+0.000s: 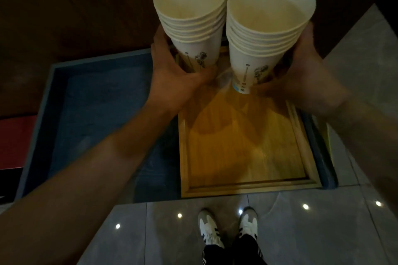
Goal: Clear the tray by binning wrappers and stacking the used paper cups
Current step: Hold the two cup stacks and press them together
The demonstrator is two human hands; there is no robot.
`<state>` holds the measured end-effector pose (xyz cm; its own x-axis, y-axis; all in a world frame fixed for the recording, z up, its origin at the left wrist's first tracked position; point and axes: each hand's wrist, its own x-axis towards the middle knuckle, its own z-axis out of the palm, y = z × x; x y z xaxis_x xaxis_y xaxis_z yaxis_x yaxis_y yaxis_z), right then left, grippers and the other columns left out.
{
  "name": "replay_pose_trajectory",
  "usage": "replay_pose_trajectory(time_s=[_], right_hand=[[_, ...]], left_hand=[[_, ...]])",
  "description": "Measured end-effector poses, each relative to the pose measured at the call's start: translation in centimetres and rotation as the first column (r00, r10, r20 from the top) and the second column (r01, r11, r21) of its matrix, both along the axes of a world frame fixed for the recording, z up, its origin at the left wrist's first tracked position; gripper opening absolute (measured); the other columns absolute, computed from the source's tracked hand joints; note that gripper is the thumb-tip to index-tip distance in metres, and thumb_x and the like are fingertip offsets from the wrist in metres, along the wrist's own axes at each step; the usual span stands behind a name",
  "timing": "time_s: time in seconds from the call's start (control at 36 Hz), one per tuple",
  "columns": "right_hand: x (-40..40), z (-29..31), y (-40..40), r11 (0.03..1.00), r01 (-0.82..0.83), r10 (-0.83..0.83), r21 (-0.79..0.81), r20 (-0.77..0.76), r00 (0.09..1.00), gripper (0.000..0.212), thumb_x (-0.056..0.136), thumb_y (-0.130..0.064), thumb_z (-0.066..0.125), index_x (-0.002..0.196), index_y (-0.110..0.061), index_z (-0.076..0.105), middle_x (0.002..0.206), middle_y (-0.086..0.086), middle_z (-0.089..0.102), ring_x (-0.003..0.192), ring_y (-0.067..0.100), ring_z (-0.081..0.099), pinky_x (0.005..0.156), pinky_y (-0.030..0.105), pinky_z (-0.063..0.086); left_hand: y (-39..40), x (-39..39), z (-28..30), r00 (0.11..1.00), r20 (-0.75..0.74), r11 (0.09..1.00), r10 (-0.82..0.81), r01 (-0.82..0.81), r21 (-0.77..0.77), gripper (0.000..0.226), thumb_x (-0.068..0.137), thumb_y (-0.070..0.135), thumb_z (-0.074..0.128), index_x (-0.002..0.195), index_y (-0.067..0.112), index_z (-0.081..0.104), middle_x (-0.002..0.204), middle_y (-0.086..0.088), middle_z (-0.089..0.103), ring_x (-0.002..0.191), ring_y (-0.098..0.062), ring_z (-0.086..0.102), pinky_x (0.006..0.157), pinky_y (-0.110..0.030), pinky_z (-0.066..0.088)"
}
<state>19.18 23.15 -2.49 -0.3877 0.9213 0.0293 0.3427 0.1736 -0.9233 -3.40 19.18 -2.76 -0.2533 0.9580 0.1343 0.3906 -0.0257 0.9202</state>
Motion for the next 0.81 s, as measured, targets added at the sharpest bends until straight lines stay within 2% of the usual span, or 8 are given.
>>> replay_pose_trajectory(time_s=[0.08,0.19,0.25,0.33,0.47,0.64,0.72,0.81], right_hand=[[0.3,0.2,0.6,0.999,-0.040,0.040,-0.015,0.028,0.999,0.119,0.061,-0.013,0.087,0.150,-0.029,0.008,0.146,-0.013,0.039,0.138,0.008,0.036,0.109,0.040,0.041],[0.2,0.3,0.8,0.998,-0.053,0.054,-0.014,0.041,0.998,0.108,0.061,-0.017,0.085,0.148,-0.028,0.021,0.135,-0.020,0.045,0.131,0.002,0.042,0.100,0.025,0.044],[0.2,0.2,0.8,0.999,-0.049,0.049,-0.012,0.046,0.998,0.107,0.061,-0.020,0.086,0.147,-0.029,0.024,0.133,-0.022,0.047,0.129,0.001,0.043,0.099,0.023,0.044],[0.2,0.1,0.7,0.999,-0.037,0.037,-0.011,0.041,0.998,0.109,0.061,-0.021,0.087,0.149,-0.029,0.024,0.140,-0.015,0.046,0.131,0.006,0.044,0.105,0.037,0.045],[-0.2,-0.2,0.0,1.000,0.022,-0.023,0.018,0.012,1.000,0.104,0.063,-0.017,0.086,0.146,-0.026,0.025,0.140,-0.012,0.047,0.131,0.008,0.044,0.105,0.040,0.045],[-1.4,-0.9,-0.5,0.981,0.164,-0.167,0.108,0.017,0.986,0.102,0.064,-0.018,0.086,0.145,-0.023,0.025,0.121,-0.020,0.045,0.116,-0.001,0.044,0.088,0.012,0.045],[-1.7,-1.1,-0.7,0.972,0.208,-0.208,0.110,-0.012,0.978,0.101,0.062,-0.017,0.088,0.144,-0.023,0.027,0.124,-0.017,0.047,0.121,0.006,0.048,0.095,0.026,0.050],[-1.9,-1.3,-0.6,0.972,0.212,-0.211,0.103,-0.022,0.977,0.104,0.061,-0.020,0.089,0.143,-0.025,0.027,0.131,-0.016,0.046,0.126,0.008,0.046,0.098,0.031,0.049]], left_hand=[[0.2,0.3,-0.2,0.999,0.026,0.999,0.036,-0.036,0.007,0.104,0.068,0.013,0.088,0.146,0.012,0.020,0.145,-0.008,0.038,0.134,-0.014,0.041,0.108,-0.037,0.044],[0.4,0.4,-0.8,0.998,0.054,0.998,0.045,-0.047,0.038,0.088,0.069,0.001,0.085,0.130,0.026,0.028,0.136,-0.008,0.046,0.128,-0.014,0.048,0.105,-0.040,0.047],[0.6,0.3,-1.0,0.997,0.062,0.998,0.044,-0.046,0.035,0.086,0.068,0.001,0.085,0.126,0.031,0.029,0.128,0.002,0.050,0.119,-0.002,0.052,0.099,-0.031,0.051],[0.8,-0.1,-1.2,0.999,0.027,0.999,0.023,-0.024,0.043,0.083,0.068,0.001,0.085,0.126,0.029,0.032,0.117,0.018,0.049,0.105,0.019,0.052,0.086,-0.009,0.048],[1.0,-0.6,-0.9,1.000,-0.017,1.000,-0.018,0.018,0.021,0.085,0.070,0.004,0.085,0.137,0.014,0.034,0.117,0.019,0.049,0.102,0.024,0.050,0.085,-0.004,0.045],[1.1,-1.2,-0.7,0.998,-0.046,0.999,-0.052,0.052,-0.014,0.088,0.070,0.011,0.086,0.142,0.008,0.035,0.121,0.013,0.051,0.103,0.021,0.049,0.086,-0.002,0.043],[1.1,-1.5,-0.5,0.997,-0.051,0.997,-0.066,0.064,-0.033,0.092,0.066,0.022,0.085,0.142,0.009,0.036,0.123,0.012,0.051,0.105,0.019,0.047,0.086,-0.001,0.042],[1.0,-1.7,-0.6,0.997,-0.047,0.997,-0.067,0.065,-0.046,0.090,0.069,0.017,0.086,0.143,0.011,0.035,0.120,0.018,0.050,0.105,0.022,0.048,0.085,-0.001,0.042]])
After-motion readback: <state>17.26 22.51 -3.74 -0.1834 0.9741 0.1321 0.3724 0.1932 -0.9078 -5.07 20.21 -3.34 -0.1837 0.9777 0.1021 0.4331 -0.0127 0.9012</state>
